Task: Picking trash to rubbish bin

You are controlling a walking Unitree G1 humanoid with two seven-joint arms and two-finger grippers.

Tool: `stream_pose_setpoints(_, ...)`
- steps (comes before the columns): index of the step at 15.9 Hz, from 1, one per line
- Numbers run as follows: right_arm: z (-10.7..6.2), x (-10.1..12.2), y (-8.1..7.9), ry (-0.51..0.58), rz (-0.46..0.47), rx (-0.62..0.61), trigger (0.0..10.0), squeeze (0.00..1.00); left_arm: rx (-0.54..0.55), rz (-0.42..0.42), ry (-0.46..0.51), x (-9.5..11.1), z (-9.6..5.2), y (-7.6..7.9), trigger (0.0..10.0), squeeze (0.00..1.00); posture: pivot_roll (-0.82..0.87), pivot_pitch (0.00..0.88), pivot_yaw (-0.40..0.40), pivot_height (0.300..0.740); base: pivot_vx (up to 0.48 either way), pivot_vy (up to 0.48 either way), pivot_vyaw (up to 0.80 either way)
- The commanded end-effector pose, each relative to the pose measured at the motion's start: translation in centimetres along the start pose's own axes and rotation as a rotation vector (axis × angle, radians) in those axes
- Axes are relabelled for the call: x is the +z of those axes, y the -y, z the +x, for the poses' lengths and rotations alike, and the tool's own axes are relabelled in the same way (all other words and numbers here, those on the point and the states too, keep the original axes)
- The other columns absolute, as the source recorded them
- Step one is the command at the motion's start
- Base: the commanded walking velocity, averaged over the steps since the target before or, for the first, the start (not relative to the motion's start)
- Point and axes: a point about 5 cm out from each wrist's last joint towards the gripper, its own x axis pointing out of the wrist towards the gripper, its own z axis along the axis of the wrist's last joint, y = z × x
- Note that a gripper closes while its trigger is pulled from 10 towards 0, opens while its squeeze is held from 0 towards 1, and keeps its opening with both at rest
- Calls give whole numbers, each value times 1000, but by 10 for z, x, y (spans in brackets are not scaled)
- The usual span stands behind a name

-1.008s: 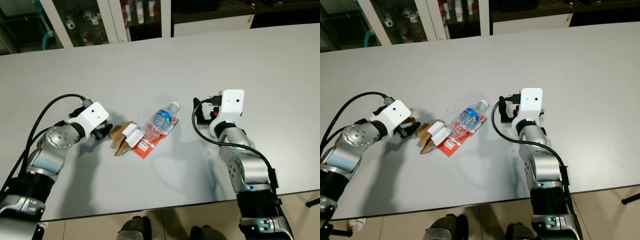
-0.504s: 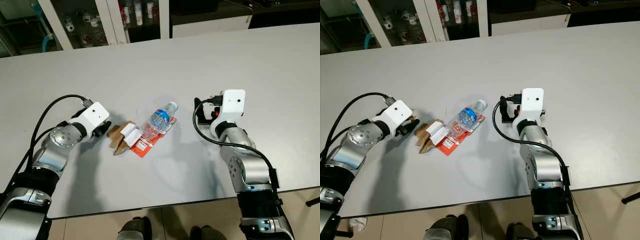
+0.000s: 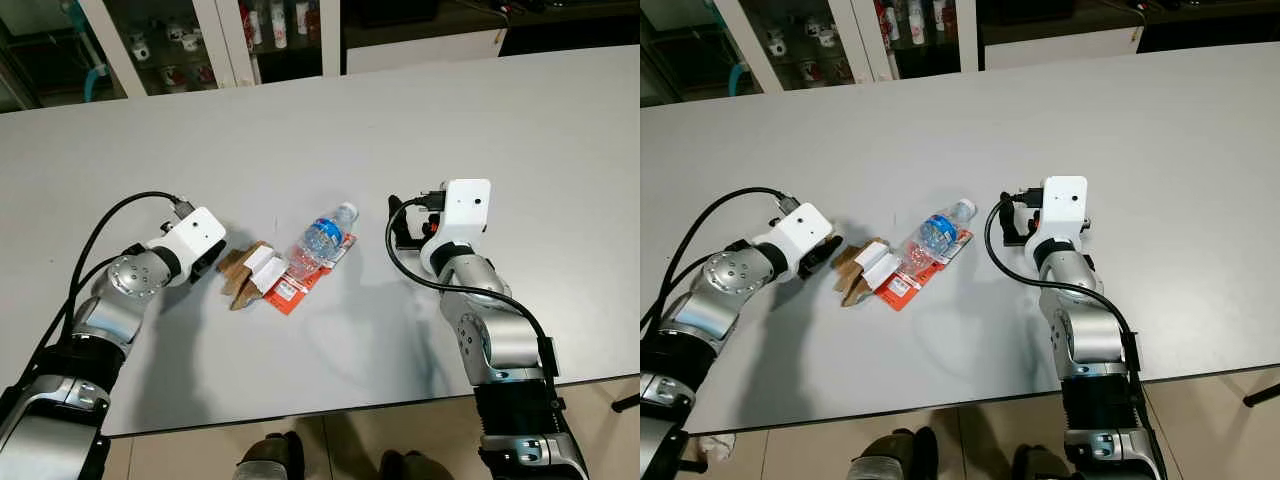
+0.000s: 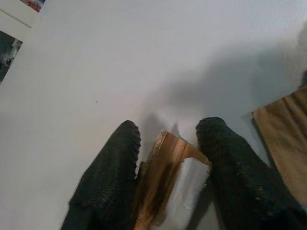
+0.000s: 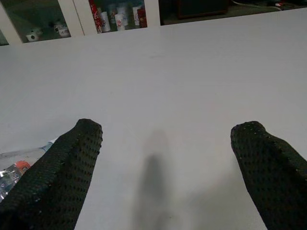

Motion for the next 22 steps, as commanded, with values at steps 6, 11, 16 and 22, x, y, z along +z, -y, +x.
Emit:
stream_pose_setpoints(6,-1,0,-2,-12,9,11,10000,0,-113,22,-110,-23,1,33,0,0,15,156,70,720,0,0,0)
stream_pose_setpoints(11,-1,-1,-2,-14,9,13,10000,0,-90,59,-98,-16,3,39,0,0,15,153,71,720,0,0,0)
stream_pose_setpoints(16,-1,-2,-2,-17,9,13,10000,0,191,152,-39,11,6,9,10000,0,14,146,70,720,0,0,0)
stream_pose_setpoints(22,0,0,-4,-15,53,25,10000,0,535,370,93,61,-7,-40,10000,0,7,139,73,720,0,0,0)
